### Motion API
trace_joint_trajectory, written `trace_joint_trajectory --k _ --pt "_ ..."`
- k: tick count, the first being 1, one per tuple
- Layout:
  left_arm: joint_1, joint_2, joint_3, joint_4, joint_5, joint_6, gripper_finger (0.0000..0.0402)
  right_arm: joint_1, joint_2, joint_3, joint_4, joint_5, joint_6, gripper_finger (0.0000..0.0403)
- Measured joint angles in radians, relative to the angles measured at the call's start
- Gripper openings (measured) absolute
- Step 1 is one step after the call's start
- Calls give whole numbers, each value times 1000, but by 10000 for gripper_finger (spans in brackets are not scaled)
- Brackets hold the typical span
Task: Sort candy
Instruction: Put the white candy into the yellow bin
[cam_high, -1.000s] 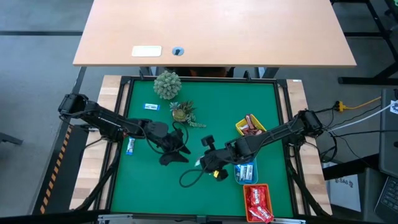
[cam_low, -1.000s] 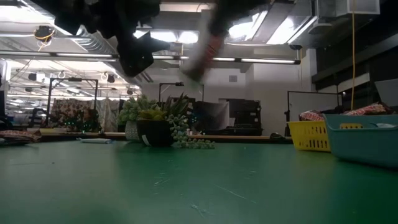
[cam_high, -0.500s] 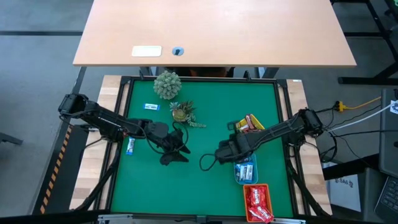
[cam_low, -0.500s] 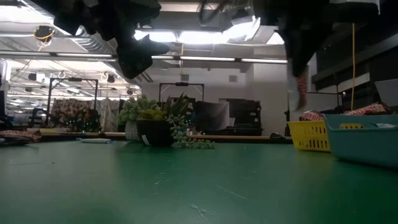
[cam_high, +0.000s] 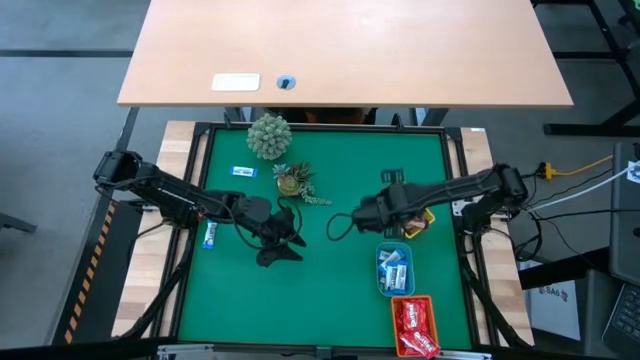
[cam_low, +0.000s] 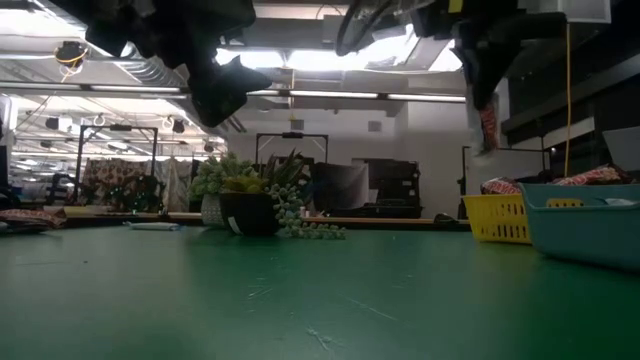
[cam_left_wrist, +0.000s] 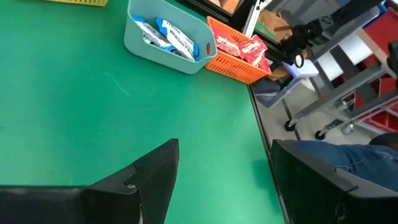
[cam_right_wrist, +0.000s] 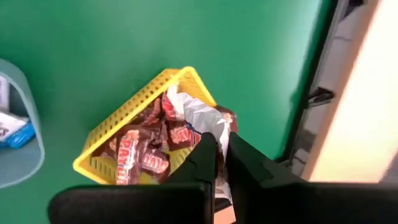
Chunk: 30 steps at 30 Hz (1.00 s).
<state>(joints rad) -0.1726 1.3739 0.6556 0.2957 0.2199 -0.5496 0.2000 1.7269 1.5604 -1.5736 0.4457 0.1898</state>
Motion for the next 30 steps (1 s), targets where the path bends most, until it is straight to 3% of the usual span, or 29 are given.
trace_joint_trajectory --k 12,21,26,30 --pt "0 0 0 -15 0 10 247 -138 3 -89 5 -235 -116 24" --pt "0 0 0 -15 -97 31 247 -155 7 -140 12 -257 -89 28" --pt "0 0 0 -15 -166 108 247 -155 7 -140 11 -249 -88 74" --pt "4 0 0 -20 -196 117 247 -155 7 -140 11 -170 -80 124"
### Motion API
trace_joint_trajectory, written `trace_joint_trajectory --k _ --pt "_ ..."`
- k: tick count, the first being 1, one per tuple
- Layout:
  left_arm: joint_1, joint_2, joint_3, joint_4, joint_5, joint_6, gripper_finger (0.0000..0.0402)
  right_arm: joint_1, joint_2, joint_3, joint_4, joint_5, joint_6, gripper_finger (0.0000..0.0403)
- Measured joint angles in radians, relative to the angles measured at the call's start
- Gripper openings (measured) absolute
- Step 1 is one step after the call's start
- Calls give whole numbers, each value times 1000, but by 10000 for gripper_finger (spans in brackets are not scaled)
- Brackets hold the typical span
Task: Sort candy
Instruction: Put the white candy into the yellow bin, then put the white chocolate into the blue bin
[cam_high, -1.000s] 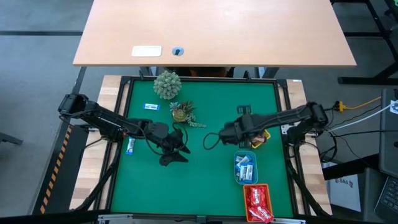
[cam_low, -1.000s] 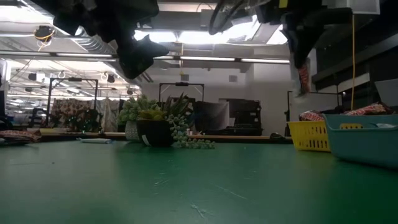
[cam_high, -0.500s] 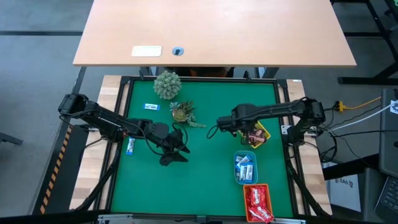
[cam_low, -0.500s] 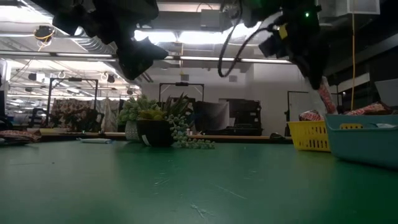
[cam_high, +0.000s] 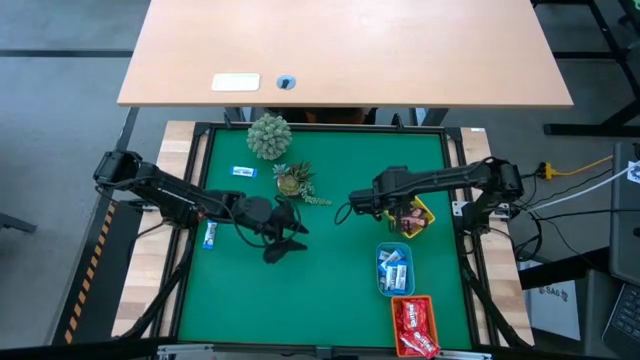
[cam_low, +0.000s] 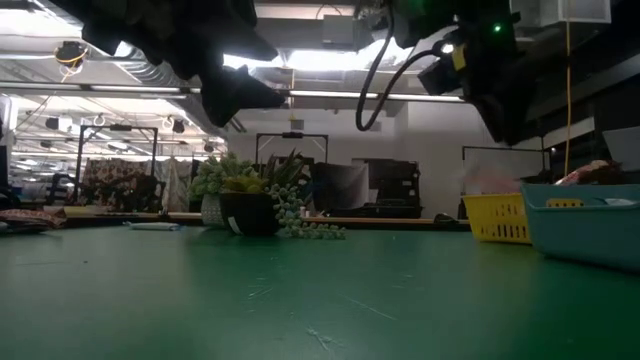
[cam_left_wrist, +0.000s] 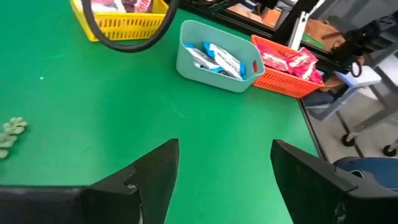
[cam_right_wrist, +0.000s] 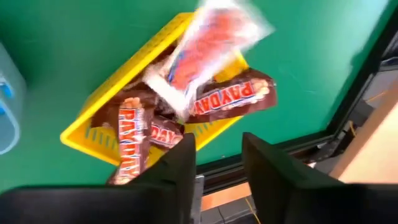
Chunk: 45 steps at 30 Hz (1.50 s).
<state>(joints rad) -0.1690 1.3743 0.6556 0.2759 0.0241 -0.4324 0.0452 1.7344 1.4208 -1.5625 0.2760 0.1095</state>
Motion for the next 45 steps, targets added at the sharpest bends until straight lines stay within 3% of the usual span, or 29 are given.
trace_joint_trajectory --k 8,18,25,28,45 --pt "68 -2 0 -77 -4 17 247 0 0 0 -5 -33 8 171" --pt "191 -154 0 -596 -27 205 247 34 -2 0 -6 -41 124 172" --pt "275 -236 0 -889 -239 235 247 123 -3 0 2 -42 195 172" --pt "338 -236 0 -928 -308 267 247 164 -4 0 13 -42 211 172" --pt "820 -89 0 -893 -293 750 247 290 -5 1 186 -47 265 172"
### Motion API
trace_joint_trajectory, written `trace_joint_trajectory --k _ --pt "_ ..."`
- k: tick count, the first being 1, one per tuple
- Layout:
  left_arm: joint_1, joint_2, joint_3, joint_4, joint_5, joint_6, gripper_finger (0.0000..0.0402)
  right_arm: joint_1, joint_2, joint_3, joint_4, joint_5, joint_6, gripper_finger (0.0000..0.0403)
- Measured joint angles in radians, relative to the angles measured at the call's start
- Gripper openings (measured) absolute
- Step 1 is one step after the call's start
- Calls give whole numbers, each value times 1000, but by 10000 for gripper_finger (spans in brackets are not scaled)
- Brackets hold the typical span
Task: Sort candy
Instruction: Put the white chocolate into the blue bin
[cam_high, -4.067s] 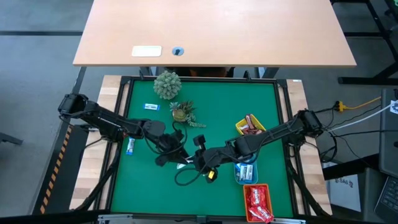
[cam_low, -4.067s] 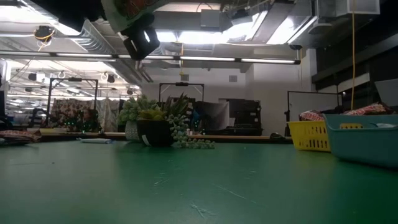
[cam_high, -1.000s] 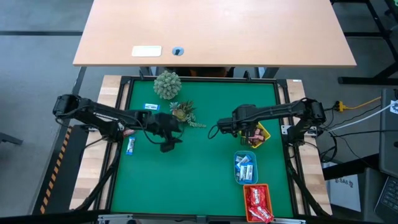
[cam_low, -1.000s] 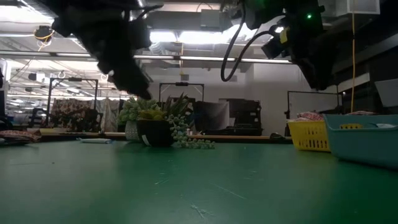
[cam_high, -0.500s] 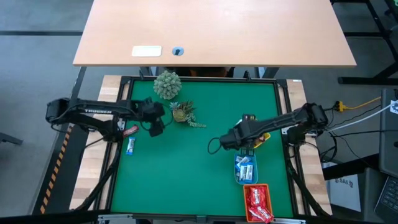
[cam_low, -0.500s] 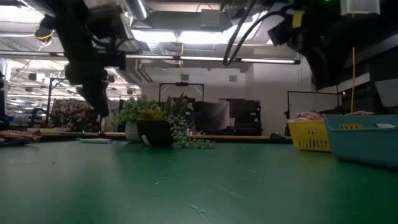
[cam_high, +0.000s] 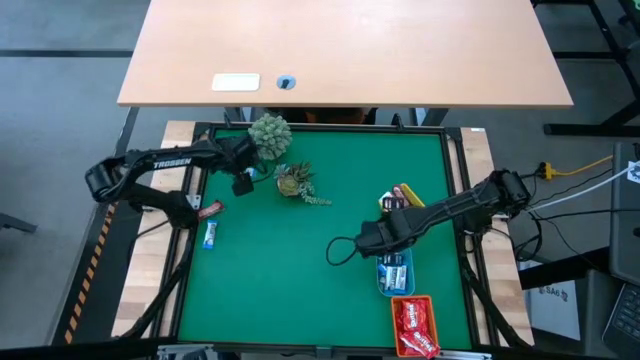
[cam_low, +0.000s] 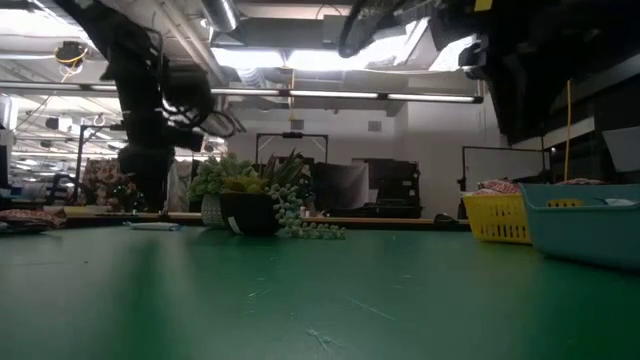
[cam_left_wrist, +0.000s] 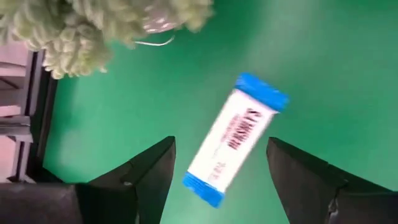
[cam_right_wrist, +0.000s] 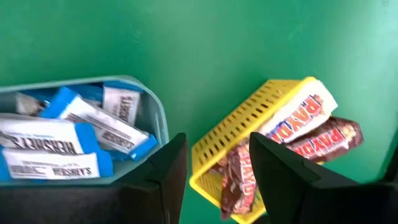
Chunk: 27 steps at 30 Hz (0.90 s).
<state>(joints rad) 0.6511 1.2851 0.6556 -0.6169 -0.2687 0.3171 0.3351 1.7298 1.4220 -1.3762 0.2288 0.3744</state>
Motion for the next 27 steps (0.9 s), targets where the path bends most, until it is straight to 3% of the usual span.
trace_joint_trajectory --k 12,22,27 --pt "166 162 6 83 83 113 247 -1 0 0 65 -22 45 172" --pt "181 166 3 82 140 76 226 -2 0 0 67 -40 48 172" --pt "180 166 3 58 228 45 218 -2 0 0 67 -40 48 172"
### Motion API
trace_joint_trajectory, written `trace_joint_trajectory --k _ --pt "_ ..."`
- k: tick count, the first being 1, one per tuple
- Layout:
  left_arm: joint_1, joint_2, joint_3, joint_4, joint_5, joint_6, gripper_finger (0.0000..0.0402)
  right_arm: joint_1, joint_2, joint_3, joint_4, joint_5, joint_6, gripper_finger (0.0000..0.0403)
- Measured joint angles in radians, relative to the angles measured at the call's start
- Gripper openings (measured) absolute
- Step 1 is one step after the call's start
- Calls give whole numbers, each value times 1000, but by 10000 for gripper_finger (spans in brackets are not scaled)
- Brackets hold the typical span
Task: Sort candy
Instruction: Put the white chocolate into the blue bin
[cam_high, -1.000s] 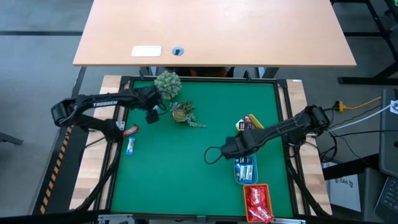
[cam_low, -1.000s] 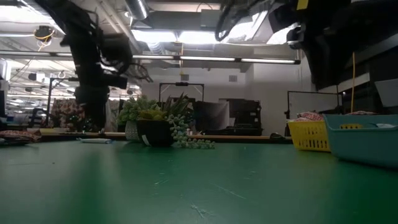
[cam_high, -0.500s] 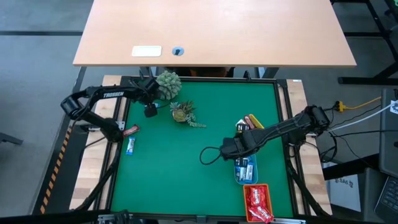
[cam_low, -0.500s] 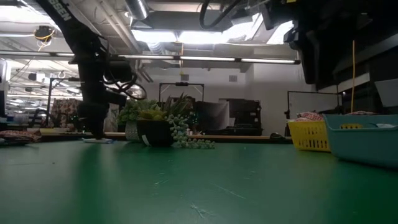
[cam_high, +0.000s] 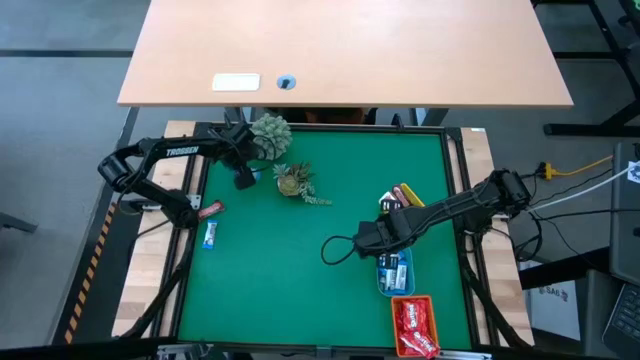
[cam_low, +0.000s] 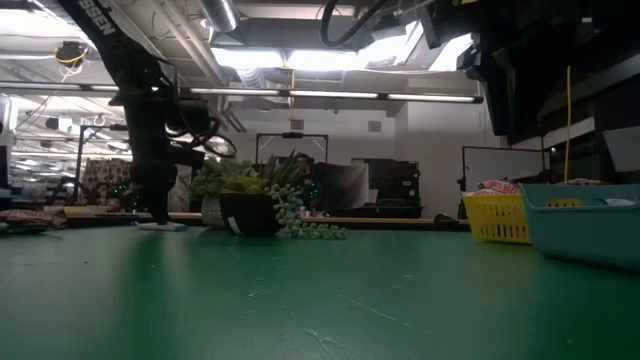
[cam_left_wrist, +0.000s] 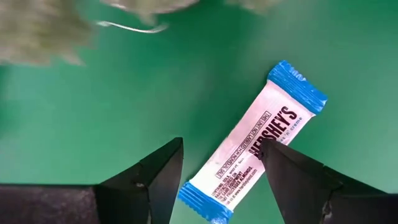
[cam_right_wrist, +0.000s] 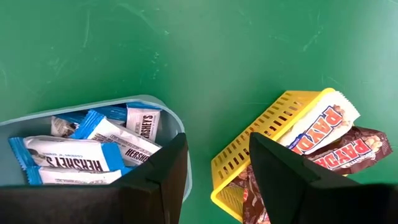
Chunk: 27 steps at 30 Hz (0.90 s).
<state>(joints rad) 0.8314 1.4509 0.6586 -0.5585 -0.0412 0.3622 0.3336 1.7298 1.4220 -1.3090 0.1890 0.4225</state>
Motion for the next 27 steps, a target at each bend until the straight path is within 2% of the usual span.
trace_joint_trajectory --k 10,17,27 --pt "0 3 -4 -37 238 -158 219 0 0 0 0 0 0 172" --pt "-9 3 -4 -26 235 -251 219 0 0 0 0 0 0 172" --pt "-9 3 -5 9 232 -268 219 0 0 0 0 0 0 172"
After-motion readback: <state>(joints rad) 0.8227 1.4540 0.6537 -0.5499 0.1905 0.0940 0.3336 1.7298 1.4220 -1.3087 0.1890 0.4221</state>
